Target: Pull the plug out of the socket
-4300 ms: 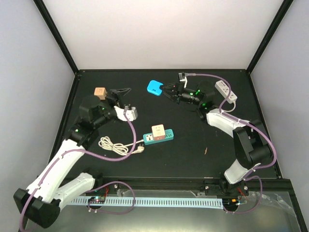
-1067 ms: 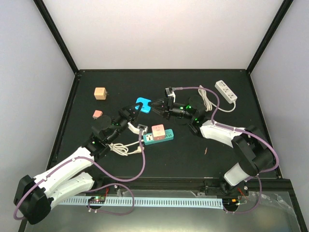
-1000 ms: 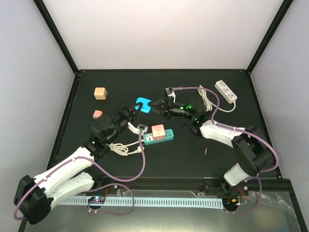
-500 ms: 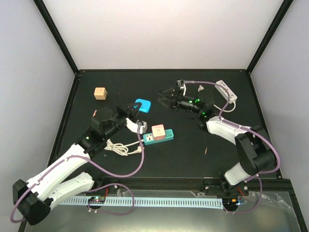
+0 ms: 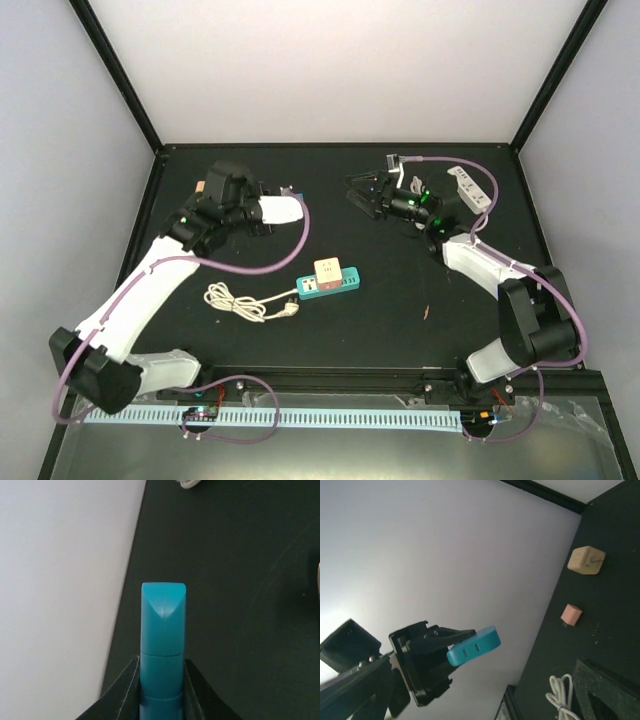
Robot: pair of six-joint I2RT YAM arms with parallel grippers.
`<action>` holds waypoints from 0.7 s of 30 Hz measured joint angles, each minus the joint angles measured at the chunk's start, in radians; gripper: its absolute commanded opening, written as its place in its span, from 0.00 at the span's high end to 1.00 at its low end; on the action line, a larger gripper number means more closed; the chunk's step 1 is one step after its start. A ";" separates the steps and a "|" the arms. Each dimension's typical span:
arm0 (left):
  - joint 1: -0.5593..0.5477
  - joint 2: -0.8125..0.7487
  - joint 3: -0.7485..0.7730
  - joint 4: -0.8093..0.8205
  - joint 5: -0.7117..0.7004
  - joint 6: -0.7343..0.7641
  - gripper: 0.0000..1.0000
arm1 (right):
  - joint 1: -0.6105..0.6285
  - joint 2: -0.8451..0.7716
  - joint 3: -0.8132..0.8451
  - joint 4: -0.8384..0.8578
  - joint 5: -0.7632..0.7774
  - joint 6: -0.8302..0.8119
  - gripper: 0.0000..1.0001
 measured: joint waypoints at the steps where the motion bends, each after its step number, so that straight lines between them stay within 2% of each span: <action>1: 0.013 0.023 0.026 -0.028 0.009 -0.027 0.98 | -0.007 0.000 0.000 -0.011 -0.003 -0.013 0.00; 11: 0.196 0.262 0.175 -0.221 0.062 -0.249 0.98 | -0.041 -0.003 0.000 -0.072 -0.013 -0.088 0.00; 17: 0.332 0.351 0.203 -0.233 0.088 -0.357 0.98 | -0.041 -0.005 0.000 -0.088 -0.013 -0.106 0.00; 21: 0.394 0.391 0.194 -0.184 0.053 -0.404 0.99 | -0.041 -0.005 0.013 -0.098 -0.013 -0.114 0.00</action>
